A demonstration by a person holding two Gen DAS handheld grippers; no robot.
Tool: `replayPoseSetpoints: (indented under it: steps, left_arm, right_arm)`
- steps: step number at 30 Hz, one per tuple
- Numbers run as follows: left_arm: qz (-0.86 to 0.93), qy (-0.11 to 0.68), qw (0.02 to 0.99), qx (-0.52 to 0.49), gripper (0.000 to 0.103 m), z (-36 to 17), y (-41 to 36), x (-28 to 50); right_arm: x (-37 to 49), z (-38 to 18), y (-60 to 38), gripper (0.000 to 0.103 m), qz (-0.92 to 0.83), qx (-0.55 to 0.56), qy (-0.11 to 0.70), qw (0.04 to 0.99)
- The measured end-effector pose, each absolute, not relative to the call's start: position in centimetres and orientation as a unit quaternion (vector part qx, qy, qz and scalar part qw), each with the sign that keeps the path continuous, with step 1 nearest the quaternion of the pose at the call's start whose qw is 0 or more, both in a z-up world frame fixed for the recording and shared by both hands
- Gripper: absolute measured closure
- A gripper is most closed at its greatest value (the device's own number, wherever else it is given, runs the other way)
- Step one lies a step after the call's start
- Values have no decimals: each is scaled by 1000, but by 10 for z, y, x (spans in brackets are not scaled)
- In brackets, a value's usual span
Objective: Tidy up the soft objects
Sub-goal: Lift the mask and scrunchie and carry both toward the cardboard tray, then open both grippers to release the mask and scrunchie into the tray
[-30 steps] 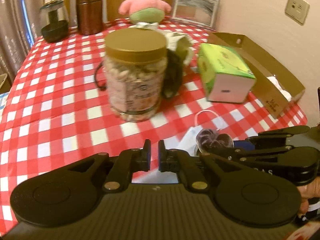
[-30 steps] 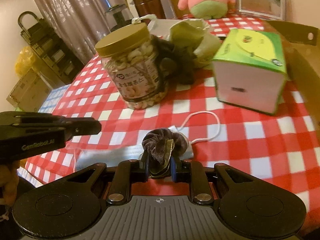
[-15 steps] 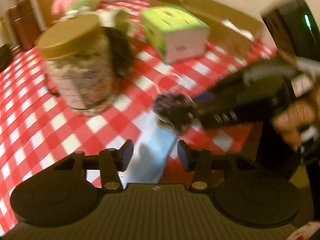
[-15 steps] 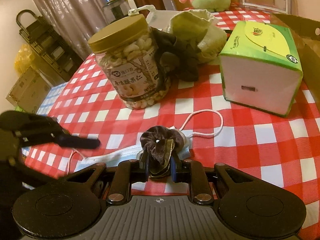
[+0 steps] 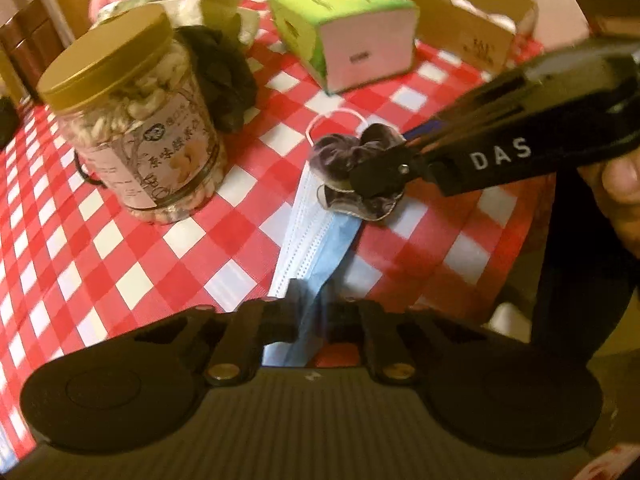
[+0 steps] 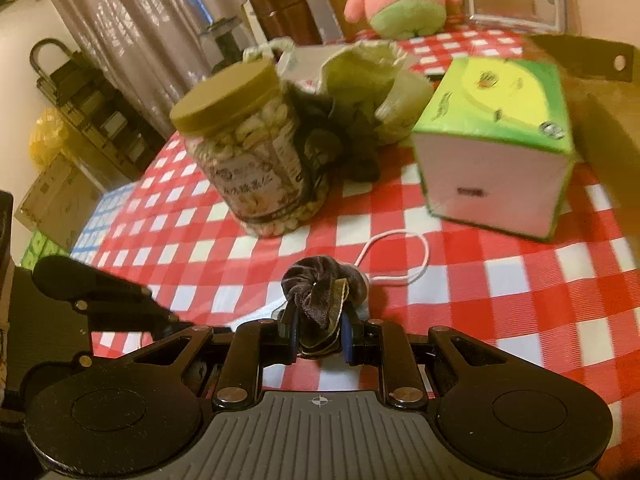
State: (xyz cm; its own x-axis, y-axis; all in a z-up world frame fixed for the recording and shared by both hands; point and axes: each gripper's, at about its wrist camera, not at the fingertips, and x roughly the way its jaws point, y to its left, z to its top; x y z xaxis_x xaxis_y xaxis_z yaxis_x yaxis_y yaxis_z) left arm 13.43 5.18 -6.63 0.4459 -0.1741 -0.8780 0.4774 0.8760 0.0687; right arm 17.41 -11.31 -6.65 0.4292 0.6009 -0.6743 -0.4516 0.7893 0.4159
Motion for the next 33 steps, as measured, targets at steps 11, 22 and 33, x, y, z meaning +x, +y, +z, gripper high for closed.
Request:
replayPoseSetpoints:
  steps: [11,22,33]
  left_arm:
    - [-192,445,874,-31,101,-11,43,131]
    - [-221,396,886,-95,101,28,-40,177]
    - [-223,396,873,-175,101,20,-130,271]
  right_arm:
    - [164,-15,-184,82,254,126,369,885]
    - [173,29,-289,82,169,147,304,926]
    - [212,34,-370,82,95,112,279,949]
